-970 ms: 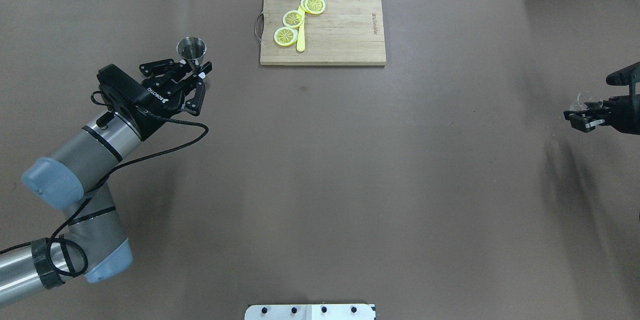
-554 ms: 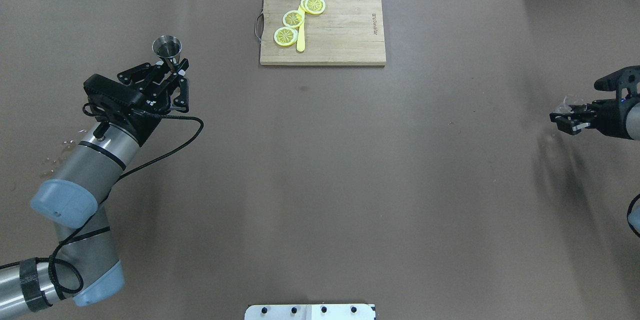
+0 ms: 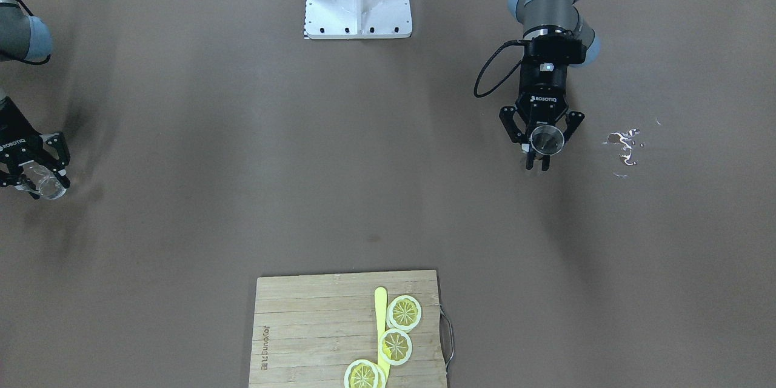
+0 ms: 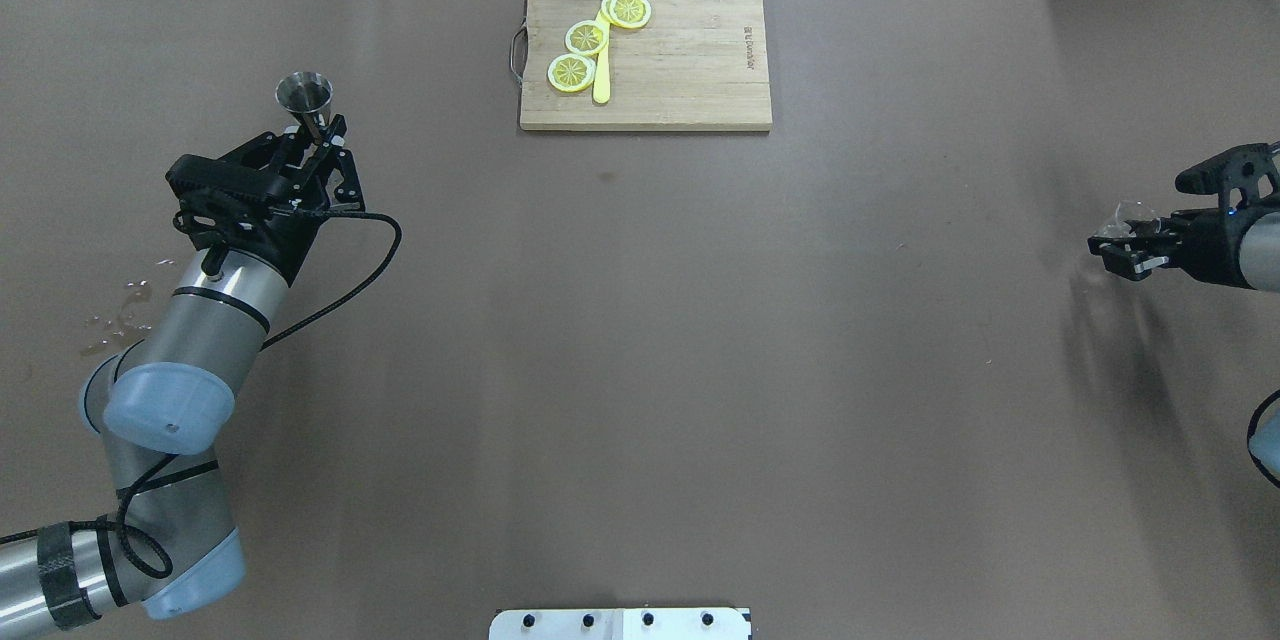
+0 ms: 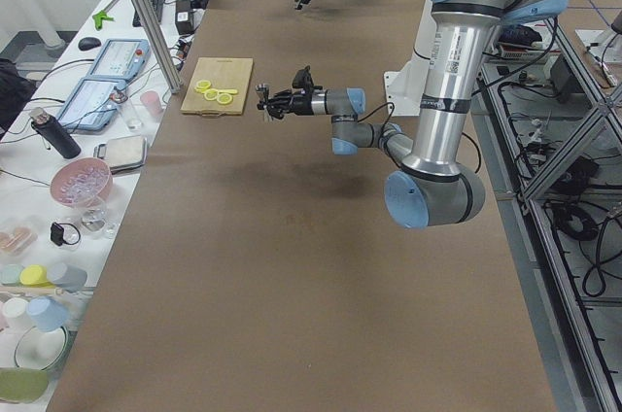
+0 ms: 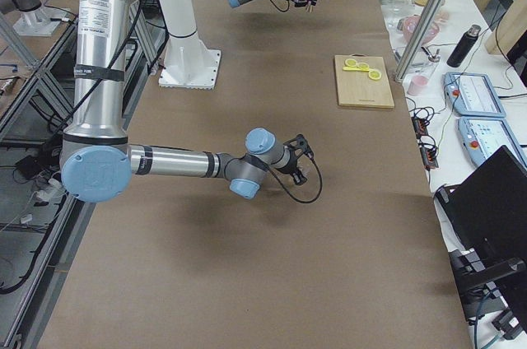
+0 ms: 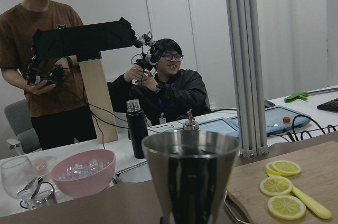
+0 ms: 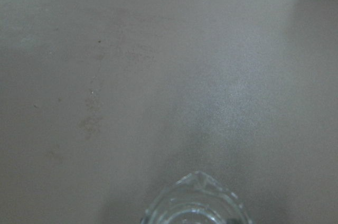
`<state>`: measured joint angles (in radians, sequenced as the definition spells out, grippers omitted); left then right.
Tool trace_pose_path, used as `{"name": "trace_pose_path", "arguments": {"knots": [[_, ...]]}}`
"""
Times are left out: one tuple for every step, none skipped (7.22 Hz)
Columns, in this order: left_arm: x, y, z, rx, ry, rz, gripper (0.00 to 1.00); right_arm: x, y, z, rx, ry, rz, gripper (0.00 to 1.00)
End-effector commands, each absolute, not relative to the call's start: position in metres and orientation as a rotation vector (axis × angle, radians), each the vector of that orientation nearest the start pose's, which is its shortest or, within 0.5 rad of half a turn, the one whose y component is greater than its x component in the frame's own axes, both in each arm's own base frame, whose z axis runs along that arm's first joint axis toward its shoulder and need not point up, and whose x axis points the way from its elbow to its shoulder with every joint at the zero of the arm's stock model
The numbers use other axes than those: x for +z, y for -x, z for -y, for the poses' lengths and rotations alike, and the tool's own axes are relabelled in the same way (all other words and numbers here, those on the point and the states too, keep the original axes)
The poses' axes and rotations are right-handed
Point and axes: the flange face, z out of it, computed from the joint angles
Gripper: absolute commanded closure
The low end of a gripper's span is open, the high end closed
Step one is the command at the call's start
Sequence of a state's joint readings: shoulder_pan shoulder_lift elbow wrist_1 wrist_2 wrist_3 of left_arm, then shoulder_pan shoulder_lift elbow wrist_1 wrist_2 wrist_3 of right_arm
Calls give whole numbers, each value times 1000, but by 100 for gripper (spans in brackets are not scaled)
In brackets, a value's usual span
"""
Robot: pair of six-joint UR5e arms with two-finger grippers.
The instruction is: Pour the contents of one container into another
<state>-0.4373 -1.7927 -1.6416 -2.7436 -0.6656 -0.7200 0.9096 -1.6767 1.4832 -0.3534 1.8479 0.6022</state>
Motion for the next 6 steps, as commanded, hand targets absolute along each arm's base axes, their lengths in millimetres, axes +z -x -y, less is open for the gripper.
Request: {"name": "trace_pose_path", "arguments": {"knots": [[387, -399, 424, -424, -1351, -585, 100, 631, 214, 436, -210, -663, 803, 100], [394, -398, 427, -456, -1356, -558, 100, 631, 216, 435, -214, -662, 803, 100], [406, -400, 432, -491, -1332, -539, 100, 632, 221, 433, -218, -660, 800, 100], [413, -401, 439, -537, -1317, -475, 100, 633, 222, 432, -222, -659, 801, 100], [416, -401, 451, -591, -1289, -441, 100, 633, 222, 432, -225, -659, 799, 100], [425, -400, 460, -652, -1257, -421, 100, 633, 222, 431, -228, -663, 804, 100]]}}
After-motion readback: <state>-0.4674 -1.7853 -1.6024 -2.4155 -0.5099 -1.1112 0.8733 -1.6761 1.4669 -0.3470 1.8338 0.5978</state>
